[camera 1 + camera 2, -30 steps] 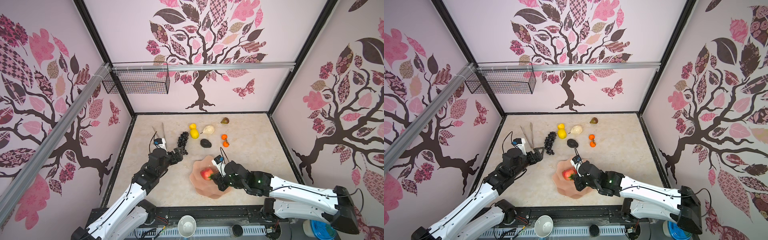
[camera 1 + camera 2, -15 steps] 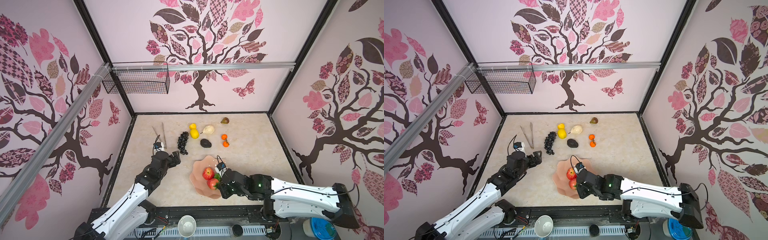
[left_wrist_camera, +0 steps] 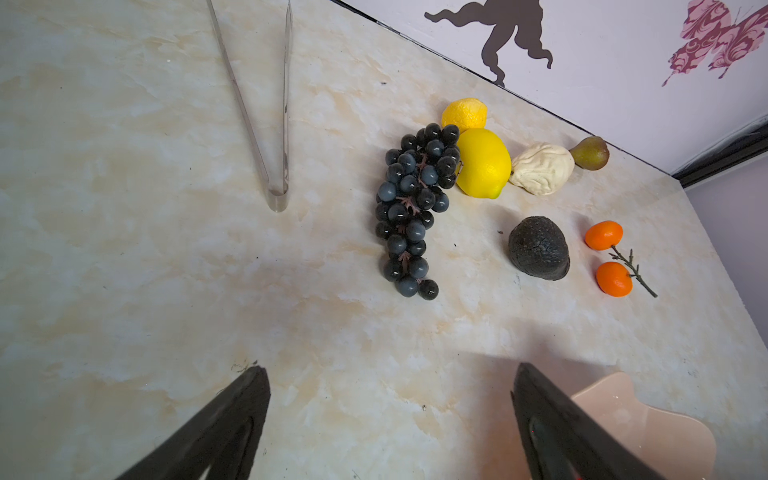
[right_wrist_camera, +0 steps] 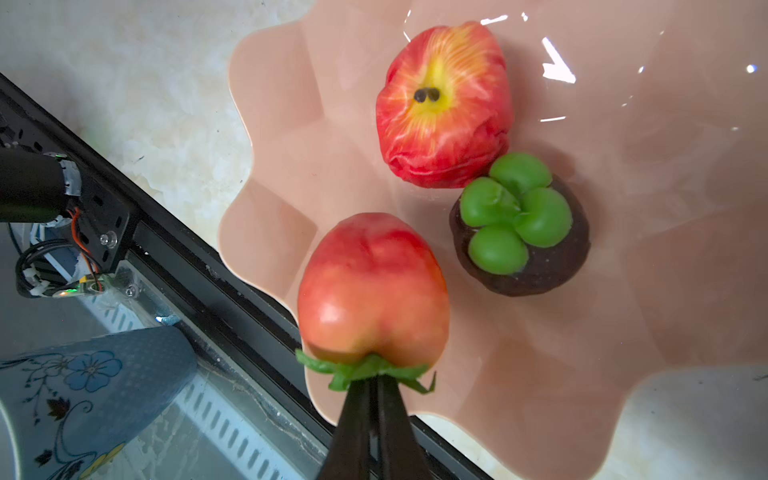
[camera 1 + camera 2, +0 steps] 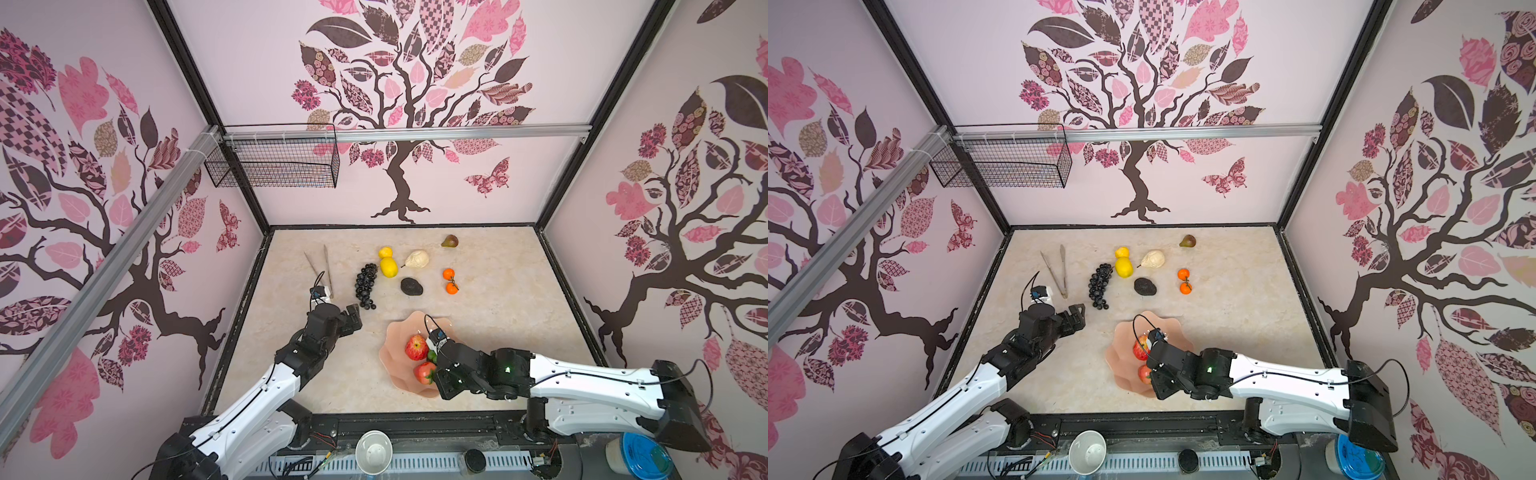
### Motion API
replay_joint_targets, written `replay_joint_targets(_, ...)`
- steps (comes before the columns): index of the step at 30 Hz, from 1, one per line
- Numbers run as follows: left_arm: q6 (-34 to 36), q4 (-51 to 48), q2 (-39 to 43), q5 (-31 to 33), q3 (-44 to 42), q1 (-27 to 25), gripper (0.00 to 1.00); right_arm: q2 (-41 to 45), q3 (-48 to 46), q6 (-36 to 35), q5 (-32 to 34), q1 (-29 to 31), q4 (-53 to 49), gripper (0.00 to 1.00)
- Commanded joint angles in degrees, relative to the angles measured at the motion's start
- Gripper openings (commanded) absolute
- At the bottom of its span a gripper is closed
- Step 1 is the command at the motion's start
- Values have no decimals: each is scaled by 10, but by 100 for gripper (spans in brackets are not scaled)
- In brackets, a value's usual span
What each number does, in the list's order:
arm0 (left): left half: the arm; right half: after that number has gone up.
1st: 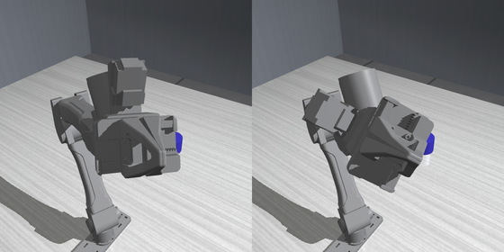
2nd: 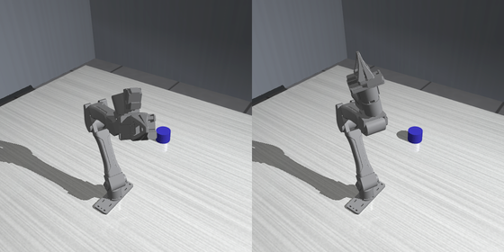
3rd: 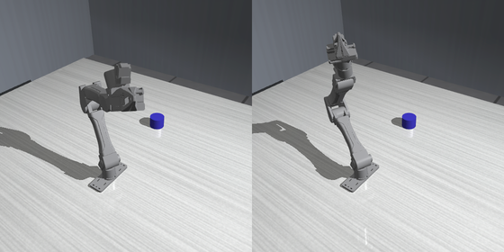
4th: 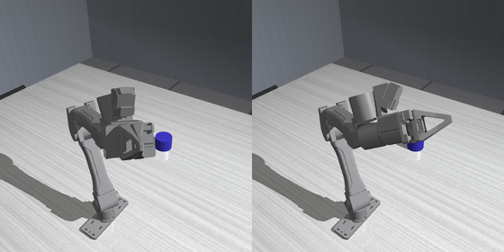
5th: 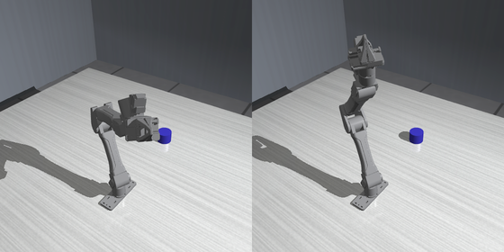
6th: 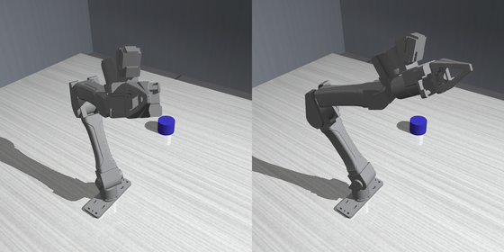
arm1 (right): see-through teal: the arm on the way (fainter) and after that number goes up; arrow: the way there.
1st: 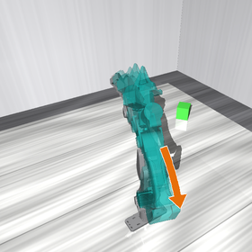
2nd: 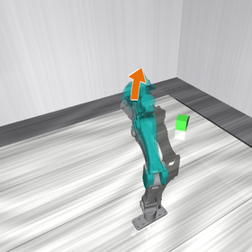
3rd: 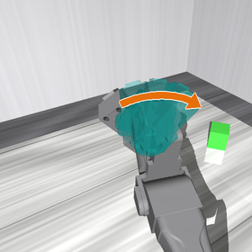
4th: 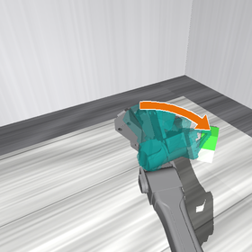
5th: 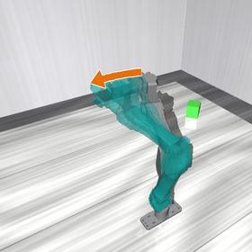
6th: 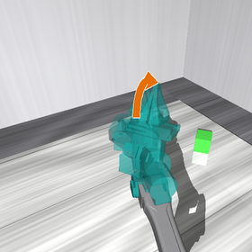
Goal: Place and organize the fake fruits in the fruit bowl
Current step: 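Lower the red pear into the bowl beside the apple and open the right gripper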
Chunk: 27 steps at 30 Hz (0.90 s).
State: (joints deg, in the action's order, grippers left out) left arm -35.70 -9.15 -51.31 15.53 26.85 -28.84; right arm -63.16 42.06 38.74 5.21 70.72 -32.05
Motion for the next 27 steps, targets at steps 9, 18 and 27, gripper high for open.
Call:
replay_joint_targets(9, 6, 24, -10, 6, -20, 4, 95, -35, 20, 2, 0, 3, -32, 2)
replay_joint_targets(18, 5, 33, -20, 2, -23, 4, 95, -57, 19, 2, 14, 3, -37, 5)
replay_joint_targets(27, 4, 37, -23, 1, -26, 4, 95, -57, 18, 5, 12, 3, -28, 17)
